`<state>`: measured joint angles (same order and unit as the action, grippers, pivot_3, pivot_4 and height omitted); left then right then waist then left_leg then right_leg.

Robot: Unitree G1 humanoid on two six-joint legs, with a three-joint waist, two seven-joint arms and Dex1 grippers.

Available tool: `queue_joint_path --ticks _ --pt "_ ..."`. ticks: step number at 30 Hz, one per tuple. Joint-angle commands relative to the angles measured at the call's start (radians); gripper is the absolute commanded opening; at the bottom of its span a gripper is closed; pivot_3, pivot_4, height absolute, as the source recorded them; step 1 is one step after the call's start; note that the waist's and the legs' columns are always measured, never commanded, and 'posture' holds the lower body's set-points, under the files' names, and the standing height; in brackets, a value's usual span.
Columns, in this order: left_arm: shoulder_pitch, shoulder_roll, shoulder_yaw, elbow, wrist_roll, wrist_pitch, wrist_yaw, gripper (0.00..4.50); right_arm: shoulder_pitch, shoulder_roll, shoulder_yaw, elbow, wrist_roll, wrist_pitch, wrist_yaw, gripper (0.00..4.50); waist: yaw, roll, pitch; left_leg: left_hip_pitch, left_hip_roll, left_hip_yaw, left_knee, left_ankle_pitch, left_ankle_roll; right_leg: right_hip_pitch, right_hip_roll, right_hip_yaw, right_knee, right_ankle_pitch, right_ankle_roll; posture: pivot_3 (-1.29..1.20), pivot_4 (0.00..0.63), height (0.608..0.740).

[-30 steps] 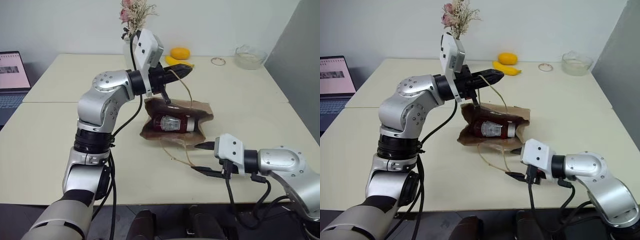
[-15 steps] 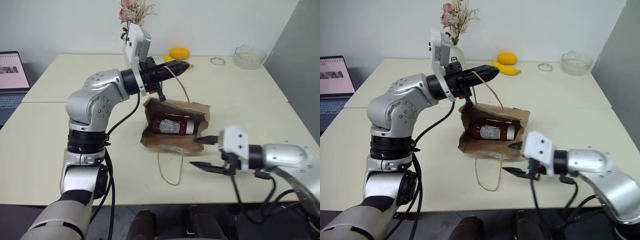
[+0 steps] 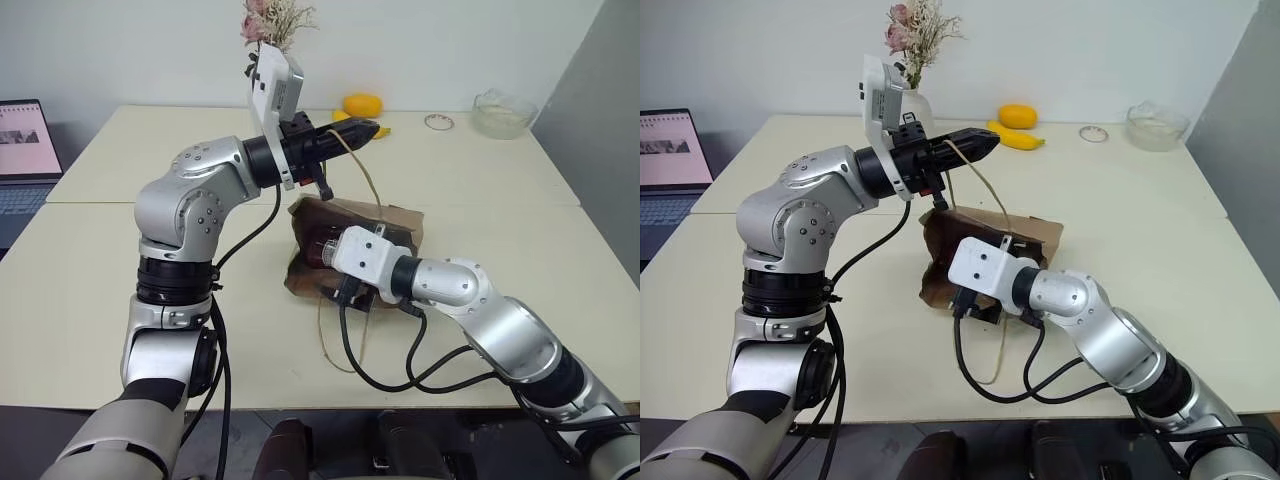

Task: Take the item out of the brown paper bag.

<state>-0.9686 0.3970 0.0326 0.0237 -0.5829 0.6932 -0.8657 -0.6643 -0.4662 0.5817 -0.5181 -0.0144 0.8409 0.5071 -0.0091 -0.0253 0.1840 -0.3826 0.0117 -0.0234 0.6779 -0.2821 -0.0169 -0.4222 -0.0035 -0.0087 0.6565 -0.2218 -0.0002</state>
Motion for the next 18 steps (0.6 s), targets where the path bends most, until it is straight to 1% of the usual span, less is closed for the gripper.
queue_joint_path --ticks 1,8,11,18 --pt "-0.028 0.001 0.003 -0.024 -0.007 -0.016 -0.004 0.00 -0.048 -0.004 0.041 0.063 -0.091 -0.040 -0.008 4.47 -0.001 0.000 0.000 0.000 0.000 0.000 0.000 0.000 0.000 0.000 0.000 0.000 0.000 0.000 0.000 0.00 0.150 0.740" --pt "-0.026 0.002 0.002 -0.023 -0.005 -0.021 -0.004 0.00 -0.078 -0.036 0.132 0.201 -0.231 -0.125 0.053 4.47 -0.005 0.000 0.000 0.000 0.000 0.000 0.000 0.000 0.000 0.000 0.000 0.000 0.000 0.000 0.000 0.00 0.150 0.740" --pt "-0.024 0.002 0.002 -0.026 -0.006 -0.020 -0.004 0.00 -0.111 -0.042 0.190 0.277 -0.327 -0.157 0.070 4.47 -0.009 0.000 0.000 0.000 0.000 0.000 0.000 0.000 0.000 0.000 0.000 0.000 0.000 0.000 0.000 0.00 0.150 0.740" --pt "-0.024 0.004 0.001 -0.024 -0.006 -0.021 -0.008 0.00 -0.131 0.017 0.211 0.403 -0.431 -0.227 0.101 4.47 -0.015 0.000 0.000 0.000 0.000 0.000 0.000 0.000 0.000 0.000 0.000 0.000 0.001 0.000 0.000 0.00 0.150 0.740"
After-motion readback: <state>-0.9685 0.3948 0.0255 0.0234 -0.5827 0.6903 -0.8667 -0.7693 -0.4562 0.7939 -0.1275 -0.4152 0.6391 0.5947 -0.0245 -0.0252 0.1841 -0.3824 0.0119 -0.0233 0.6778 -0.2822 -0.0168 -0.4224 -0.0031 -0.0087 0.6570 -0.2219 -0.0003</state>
